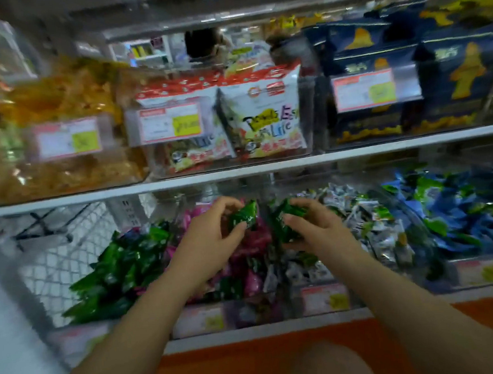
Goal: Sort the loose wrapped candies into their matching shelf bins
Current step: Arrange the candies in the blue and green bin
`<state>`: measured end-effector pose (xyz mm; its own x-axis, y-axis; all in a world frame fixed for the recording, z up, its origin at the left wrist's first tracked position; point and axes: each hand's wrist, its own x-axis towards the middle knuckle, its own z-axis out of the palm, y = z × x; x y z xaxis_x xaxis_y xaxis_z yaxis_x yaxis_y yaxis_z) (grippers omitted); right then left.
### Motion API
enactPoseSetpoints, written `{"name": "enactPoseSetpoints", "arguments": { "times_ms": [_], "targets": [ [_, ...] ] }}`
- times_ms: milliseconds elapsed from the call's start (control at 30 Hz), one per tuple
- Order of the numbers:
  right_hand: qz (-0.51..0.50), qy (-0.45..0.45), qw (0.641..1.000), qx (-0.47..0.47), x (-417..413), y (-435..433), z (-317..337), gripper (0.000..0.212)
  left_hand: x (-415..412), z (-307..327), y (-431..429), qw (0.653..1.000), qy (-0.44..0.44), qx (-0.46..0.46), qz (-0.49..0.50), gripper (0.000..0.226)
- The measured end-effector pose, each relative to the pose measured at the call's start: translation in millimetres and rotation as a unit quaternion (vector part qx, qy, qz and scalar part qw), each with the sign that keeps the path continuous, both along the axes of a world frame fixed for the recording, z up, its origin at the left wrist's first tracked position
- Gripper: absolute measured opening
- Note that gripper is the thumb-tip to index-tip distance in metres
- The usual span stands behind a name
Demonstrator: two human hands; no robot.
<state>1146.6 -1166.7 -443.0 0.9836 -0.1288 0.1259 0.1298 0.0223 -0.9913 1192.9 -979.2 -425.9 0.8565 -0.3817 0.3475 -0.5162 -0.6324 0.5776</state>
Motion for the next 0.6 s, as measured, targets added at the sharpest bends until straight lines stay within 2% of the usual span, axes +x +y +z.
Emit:
{"name": "enactPoseSetpoints", "arguments": {
  "times_ms": [100,233,300,400,433,500,533,600],
  "targets": [
    [0.047,-0.044,0.993,-0.099,10.2,48.4,1.3,0.015,2.1,-4.0,57.1,0.998,-0.020,-0.005,0.059,0.021],
    [0.105,-0.121,0.964,-0.212,30.7,108.7,7.1,0.018,13.2,-9.7,118.4,0.990,-0.054,0.008,0.133,0.022],
    [0.133,-0.141,0.938,-0.289,48.9,141.5,8.6,0.017,19.5,-15.6,145.1,0.979,-0.060,0.013,0.196,0.026],
    [0.132,-0.184,0.875,-0.427,84.5,179.6,11.3,0.034,29.8,-27.8,176.2,0.966,-0.087,-0.007,0.244,0.027],
    [0.132,-0.180,0.861,-0.457,94.4,187.5,12.0,0.041,34.1,-32.1,183.7,0.966,-0.086,0.006,0.244,0.030],
    [0.134,-0.165,0.839,-0.501,108.4,194.4,9.8,0.049,40.8,-39.8,193.9,0.965,-0.060,0.093,0.236,0.042],
    [0.131,-0.162,0.827,-0.522,112.0,193.9,7.2,0.049,42.3,-42.5,197.3,0.962,-0.045,0.134,0.234,0.048],
    [0.133,-0.169,0.809,-0.548,108.5,188.2,1.5,0.048,40.8,-47.0,201.4,0.958,-0.044,0.157,0.234,0.051]
  ]
}}
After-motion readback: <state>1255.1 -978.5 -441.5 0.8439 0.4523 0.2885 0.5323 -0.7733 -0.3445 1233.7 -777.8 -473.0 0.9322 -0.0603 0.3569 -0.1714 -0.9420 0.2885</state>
